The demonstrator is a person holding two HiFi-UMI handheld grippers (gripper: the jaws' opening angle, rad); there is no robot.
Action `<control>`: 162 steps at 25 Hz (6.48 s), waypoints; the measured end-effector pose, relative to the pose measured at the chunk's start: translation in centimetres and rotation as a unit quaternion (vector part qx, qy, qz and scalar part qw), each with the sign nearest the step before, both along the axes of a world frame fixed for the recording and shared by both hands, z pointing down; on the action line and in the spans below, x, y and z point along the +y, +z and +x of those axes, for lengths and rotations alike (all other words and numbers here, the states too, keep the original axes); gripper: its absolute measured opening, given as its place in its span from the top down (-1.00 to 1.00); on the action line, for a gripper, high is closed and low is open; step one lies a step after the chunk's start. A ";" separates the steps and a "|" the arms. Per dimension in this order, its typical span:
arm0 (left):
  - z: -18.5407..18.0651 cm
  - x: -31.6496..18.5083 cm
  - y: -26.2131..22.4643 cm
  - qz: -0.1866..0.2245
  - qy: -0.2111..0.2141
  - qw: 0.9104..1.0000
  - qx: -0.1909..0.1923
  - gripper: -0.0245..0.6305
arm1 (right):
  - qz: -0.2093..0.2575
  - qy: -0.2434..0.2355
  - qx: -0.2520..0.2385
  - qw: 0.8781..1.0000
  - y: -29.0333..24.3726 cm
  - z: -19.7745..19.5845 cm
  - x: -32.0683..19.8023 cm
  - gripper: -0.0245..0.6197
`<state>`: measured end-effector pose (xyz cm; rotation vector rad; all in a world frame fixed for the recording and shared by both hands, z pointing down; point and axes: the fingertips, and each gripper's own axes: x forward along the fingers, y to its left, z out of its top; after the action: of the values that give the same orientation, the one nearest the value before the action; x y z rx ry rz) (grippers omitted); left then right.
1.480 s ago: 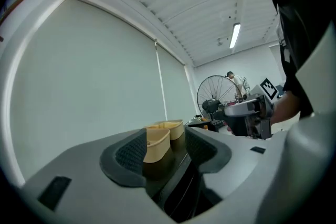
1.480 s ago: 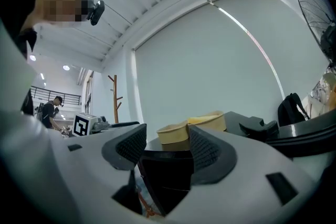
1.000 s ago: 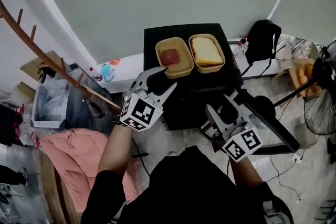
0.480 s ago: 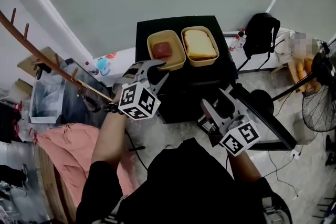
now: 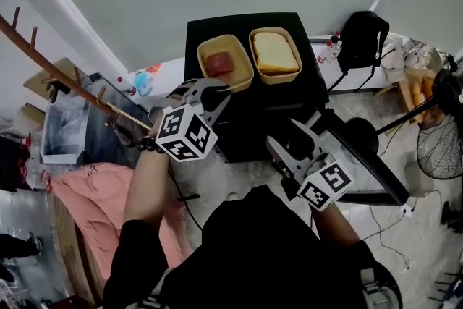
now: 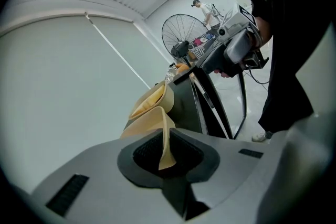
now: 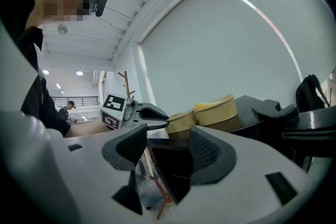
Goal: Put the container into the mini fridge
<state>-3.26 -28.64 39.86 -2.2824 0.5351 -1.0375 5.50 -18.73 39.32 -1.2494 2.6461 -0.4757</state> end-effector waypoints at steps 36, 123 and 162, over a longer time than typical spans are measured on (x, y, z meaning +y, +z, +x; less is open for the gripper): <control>-3.5 11.7 -1.2 -0.068 0.048 0.994 0.067 0.82 | -0.312 -0.202 -0.301 0.879 1.3 -8.5 -2.3 -0.06; -2.8 8.7 14.9 -0.151 -0.188 0.949 0.205 0.65 | -0.387 -0.048 -0.437 0.811 19.2 -6.2 -6.7 0.22; -4.3 3.3 15.2 -0.114 -0.321 0.915 0.217 0.75 | -0.327 -0.046 -0.176 0.927 18.1 -5.7 -7.0 0.50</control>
<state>-7.55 -25.31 55.05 -2.6236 1.4955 -0.8954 -0.20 -25.69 57.41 -1.0359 2.3008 -1.5343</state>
